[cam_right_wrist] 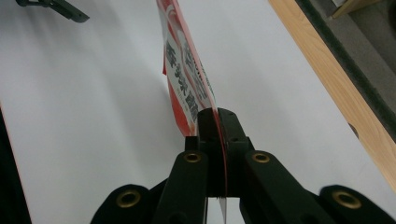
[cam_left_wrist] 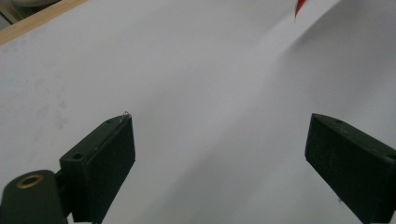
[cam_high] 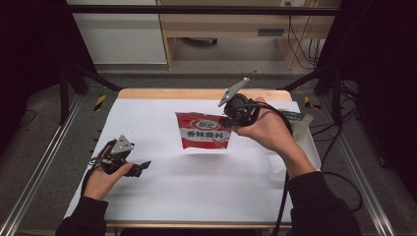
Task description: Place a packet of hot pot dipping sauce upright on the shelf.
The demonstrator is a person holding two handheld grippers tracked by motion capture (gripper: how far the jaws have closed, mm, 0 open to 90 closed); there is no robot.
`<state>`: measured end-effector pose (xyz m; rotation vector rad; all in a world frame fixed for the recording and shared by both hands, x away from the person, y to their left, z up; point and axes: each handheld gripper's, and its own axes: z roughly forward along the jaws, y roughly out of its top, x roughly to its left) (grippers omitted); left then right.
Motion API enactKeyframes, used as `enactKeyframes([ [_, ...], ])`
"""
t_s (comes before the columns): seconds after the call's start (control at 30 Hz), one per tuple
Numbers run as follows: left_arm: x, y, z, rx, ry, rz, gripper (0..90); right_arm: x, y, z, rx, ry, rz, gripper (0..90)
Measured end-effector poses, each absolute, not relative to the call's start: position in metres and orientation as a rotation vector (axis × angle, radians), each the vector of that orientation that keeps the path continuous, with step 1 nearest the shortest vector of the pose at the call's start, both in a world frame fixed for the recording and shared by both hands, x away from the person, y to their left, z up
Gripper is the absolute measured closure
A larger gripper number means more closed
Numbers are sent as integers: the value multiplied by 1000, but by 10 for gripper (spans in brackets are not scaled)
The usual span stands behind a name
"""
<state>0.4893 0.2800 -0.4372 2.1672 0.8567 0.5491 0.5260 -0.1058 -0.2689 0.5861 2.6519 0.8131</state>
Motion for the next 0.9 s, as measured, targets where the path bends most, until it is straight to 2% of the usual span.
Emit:
enactKeyframes([
  [0.9, 491, 291, -446, 2164, 933, 522, 79, 517, -161, -236, 680, 2565, 858, 900],
])
